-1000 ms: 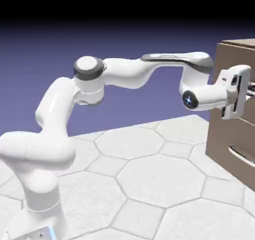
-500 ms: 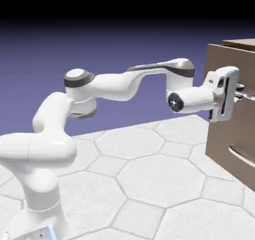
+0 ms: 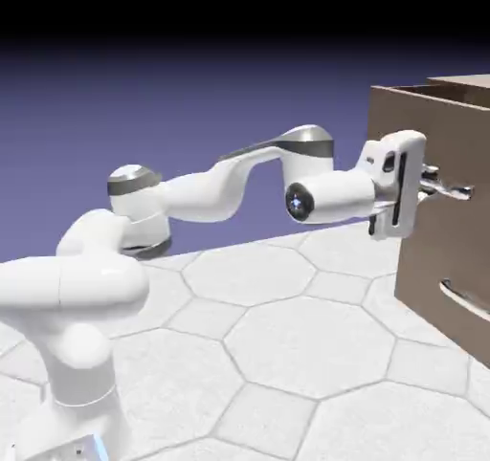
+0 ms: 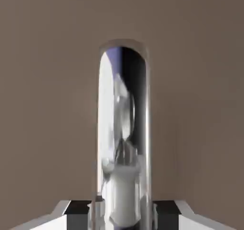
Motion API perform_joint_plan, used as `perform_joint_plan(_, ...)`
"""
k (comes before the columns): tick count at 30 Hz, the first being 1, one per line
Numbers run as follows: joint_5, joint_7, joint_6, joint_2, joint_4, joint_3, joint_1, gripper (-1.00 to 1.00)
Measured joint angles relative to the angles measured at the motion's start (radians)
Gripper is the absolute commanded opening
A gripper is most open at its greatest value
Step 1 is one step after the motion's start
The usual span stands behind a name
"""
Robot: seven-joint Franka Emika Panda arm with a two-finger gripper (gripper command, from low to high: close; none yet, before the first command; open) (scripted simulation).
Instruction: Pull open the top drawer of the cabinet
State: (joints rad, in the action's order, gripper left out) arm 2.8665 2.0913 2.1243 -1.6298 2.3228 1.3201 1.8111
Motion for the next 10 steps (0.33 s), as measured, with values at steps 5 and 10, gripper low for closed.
perform_joint_plan(5, -0.029, 0.009, -0.062, -0.016, 0.181, -0.024, -0.120, -1.00)
perform_joint_plan(10, -0.047, 0.014, -0.089, -0.028, 0.274, -0.042, -0.184, 1.00)
